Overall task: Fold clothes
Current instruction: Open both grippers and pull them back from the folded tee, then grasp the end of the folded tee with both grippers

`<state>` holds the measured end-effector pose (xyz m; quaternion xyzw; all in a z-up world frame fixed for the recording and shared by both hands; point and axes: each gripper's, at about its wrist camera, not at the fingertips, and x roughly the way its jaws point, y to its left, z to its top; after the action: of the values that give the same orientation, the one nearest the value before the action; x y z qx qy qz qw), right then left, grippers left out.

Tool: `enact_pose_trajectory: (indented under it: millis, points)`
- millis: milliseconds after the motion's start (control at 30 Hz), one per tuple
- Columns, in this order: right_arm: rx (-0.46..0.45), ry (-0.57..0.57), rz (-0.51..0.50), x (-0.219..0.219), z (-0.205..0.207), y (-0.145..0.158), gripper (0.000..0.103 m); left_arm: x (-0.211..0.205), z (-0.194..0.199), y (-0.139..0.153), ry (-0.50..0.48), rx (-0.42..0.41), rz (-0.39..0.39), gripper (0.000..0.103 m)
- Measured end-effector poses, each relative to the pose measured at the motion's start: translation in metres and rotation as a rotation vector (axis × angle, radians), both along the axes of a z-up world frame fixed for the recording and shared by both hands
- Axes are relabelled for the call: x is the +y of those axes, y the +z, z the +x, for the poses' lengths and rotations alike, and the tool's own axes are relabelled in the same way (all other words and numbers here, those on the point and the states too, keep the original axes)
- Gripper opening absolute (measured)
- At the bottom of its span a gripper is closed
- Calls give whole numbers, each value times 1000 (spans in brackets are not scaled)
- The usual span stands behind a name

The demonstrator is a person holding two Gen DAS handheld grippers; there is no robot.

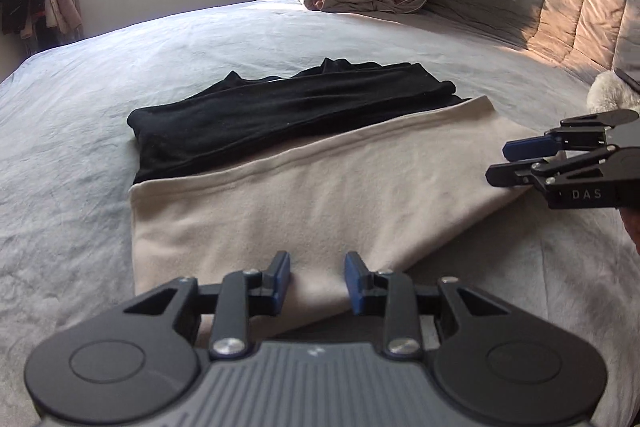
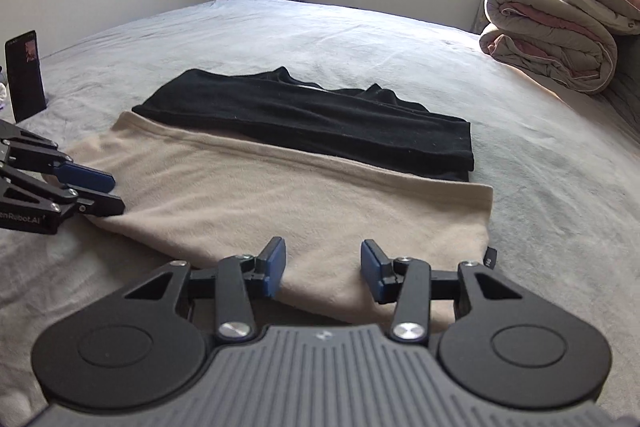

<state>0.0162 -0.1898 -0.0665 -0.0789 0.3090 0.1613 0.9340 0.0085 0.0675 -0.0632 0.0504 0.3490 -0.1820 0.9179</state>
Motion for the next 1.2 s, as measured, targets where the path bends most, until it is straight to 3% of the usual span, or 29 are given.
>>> enact_pose_trajectory:
  millis: [333, 467, 600, 700, 1000, 1200]
  points:
    - [20, -75, -31, -42, -14, -2, 46, 44, -24, 2, 40, 2, 4, 31]
    - [20, -105, -44, -52, -19, 1, 51, 65, -30, 6, 83, 10, -38, 32]
    - [38, -147, -17, -63, -18, 3, 51, 84, -34, 12, 159, 21, -78, 42]
    - [56, -170, 18, -70, -17, 7, 51, 98, -29, 12, 198, 66, -153, 42]
    - [183, -230, 233, -98, -10, 12, 51, 129, -13, 0, 246, 316, -497, 42]
    - [369, -279, 431, -115, -4, 4, 51, 139, -7, -14, 277, 460, -634, 41]
